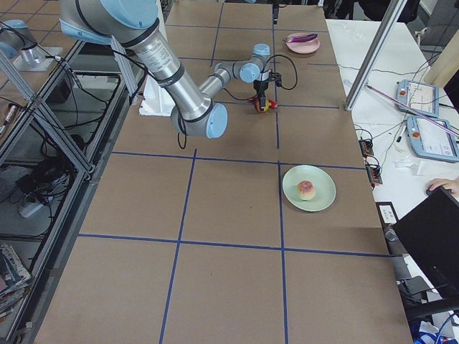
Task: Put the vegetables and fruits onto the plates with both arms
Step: 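Lower the right gripper onto the pomegranate and close on it, then carry the pomegranate with the right gripper onto the green plate and release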
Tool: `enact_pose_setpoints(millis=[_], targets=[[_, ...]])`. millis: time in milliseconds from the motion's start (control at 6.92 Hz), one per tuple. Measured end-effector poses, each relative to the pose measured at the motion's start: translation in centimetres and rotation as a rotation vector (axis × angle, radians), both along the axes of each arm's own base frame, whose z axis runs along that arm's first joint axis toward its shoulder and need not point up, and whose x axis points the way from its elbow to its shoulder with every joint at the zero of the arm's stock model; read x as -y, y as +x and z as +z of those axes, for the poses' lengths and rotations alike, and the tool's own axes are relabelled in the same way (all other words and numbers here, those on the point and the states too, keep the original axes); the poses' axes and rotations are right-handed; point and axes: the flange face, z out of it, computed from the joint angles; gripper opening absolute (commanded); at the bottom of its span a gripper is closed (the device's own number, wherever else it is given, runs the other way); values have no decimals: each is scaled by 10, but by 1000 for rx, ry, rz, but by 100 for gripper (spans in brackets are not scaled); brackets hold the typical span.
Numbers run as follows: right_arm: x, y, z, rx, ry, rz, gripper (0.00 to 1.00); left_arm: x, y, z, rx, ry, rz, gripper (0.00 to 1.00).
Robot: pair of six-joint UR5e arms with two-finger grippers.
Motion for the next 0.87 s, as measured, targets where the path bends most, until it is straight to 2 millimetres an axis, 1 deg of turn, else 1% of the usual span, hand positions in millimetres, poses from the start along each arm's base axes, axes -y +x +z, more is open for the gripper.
enact_pose_setpoints(millis=[144,289,433,578,722,867], targets=[[2,2,-4,-3,19,-21,8,0,0,1,1,-2,-1,100],[10,13,-10,-4,35,-31,7,0,0,2,1,-3,-1,100],[25,33,-16,-6,48,-45,7,0,0,2,2,-5,-1,100],[50,65,-18,-2,61,-74,7,0,0,3,2,-5,-1,100],[83,105,-11,0,78,-108,7,0,0,2,2,-5,-1,100],[116,151,10,-17,110,-145,7,0,0,3,2,-5,0,100]])
